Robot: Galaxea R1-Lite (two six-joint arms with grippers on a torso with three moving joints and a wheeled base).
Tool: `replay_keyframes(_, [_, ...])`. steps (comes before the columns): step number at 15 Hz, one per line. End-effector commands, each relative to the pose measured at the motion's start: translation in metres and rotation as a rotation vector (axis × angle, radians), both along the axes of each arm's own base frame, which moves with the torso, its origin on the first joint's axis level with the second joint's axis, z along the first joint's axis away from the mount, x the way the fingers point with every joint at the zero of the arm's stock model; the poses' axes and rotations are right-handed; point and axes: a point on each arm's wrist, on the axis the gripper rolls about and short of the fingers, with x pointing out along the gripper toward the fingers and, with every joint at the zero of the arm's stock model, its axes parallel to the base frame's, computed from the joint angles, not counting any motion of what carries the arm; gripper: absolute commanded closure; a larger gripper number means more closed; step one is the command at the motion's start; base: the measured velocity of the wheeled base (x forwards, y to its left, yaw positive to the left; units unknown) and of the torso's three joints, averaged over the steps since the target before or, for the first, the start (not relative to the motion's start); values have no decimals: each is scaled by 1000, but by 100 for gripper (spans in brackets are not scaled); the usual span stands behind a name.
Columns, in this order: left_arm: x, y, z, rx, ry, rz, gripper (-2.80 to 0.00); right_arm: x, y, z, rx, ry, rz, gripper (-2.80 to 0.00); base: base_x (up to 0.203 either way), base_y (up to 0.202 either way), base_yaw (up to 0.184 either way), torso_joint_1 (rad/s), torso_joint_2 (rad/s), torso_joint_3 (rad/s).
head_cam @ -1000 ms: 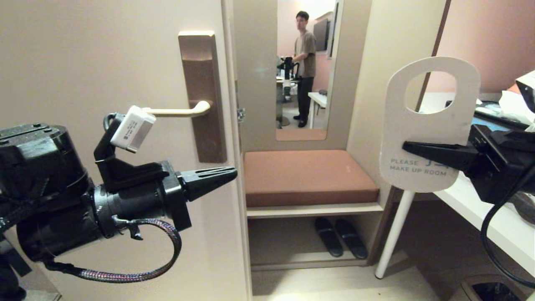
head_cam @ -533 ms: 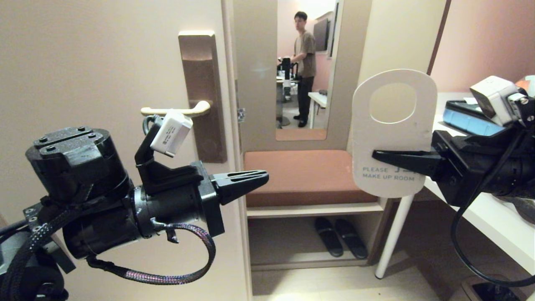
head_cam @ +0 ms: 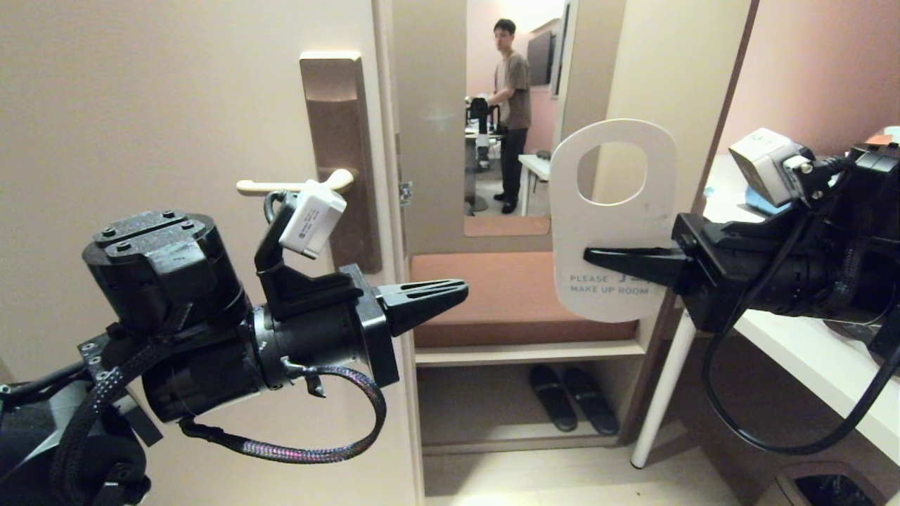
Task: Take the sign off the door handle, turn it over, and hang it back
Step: Hand it to the other hand
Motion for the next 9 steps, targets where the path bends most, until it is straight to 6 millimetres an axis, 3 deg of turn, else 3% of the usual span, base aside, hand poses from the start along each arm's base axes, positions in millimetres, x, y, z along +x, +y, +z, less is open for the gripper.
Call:
replay_keyframes(1, [1,-1,-2,2,4,-4,0,6,3,-3,-2,3,9,0,0,0,0,0,0,0])
replay_keyframes(3, [-1,-5,-3,3,6,-18,0,6,3,-3,-2,5,10,0,0,0,0,0,0,0])
replay_keyframes(4, [-1,-6,-3,3,7,-21,-280,6,3,-3,-2,2,10,0,0,0,0,0,0,0])
replay_keyframes(9, [0,-10,-4,-2,0,-29,-280,6,8,-1,1,-3,27,0,0,0,0,0,0,0])
